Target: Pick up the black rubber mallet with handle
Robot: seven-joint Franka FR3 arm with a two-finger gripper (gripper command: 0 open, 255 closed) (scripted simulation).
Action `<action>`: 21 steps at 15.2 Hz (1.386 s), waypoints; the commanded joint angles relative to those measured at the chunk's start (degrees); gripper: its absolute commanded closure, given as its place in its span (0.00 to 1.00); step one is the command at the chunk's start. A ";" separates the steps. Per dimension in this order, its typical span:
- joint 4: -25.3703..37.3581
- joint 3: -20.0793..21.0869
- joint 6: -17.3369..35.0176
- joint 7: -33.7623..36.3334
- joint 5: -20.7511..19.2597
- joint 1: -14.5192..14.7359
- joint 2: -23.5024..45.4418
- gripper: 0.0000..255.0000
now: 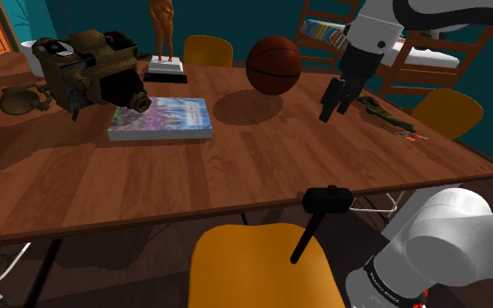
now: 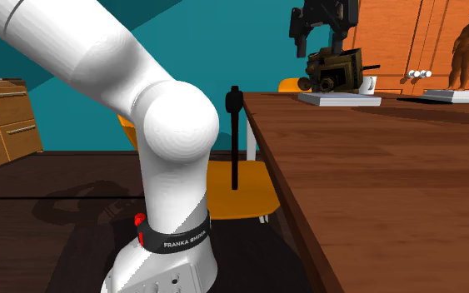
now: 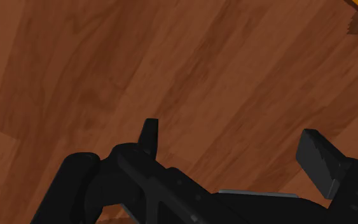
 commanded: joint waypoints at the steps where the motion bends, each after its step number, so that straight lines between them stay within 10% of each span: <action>1: 0.00 0.00 0.00 0.00 0.00 0.00 0.00 0.00; 17: -5.11 16.37 -4.89 -8.29 5.93 18.69 -0.76 0.00; 21: -7.69 17.23 -2.89 -8.46 6.55 19.51 -1.05 0.00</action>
